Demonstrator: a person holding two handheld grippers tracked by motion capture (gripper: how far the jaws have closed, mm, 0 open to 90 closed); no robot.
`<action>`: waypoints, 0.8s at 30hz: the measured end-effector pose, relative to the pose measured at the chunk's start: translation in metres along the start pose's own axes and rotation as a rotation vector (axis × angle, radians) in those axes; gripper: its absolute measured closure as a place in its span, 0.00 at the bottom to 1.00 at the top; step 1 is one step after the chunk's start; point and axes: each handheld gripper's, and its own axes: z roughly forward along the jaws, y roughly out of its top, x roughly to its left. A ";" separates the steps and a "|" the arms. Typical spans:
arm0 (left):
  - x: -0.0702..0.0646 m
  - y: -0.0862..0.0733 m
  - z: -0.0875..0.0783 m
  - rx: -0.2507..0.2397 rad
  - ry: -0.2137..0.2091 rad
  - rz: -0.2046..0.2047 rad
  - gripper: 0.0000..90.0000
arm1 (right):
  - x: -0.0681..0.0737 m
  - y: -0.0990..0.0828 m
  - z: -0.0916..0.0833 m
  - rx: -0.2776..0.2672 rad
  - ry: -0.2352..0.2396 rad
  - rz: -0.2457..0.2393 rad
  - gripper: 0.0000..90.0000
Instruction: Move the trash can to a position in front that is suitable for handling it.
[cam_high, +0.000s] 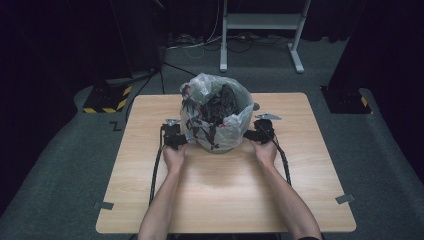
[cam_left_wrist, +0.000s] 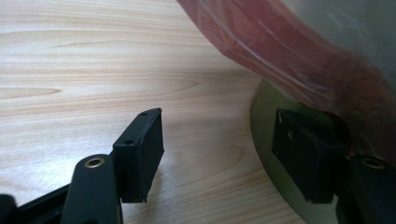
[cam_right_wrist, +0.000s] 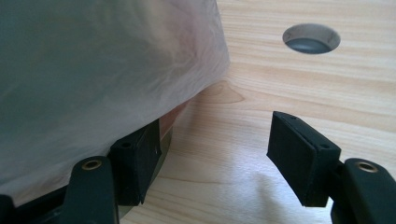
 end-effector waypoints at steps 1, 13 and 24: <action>-0.001 0.001 0.000 0.022 -0.003 0.021 0.38 | 0.000 0.000 0.000 0.000 0.000 0.000 0.38; -0.042 0.005 0.007 0.034 0.005 0.139 0.40 | -0.027 -0.008 -0.020 -0.006 -0.032 0.007 0.40; -0.078 0.006 0.019 0.039 -0.009 0.169 0.44 | -0.056 -0.016 -0.043 -0.027 -0.054 0.058 0.39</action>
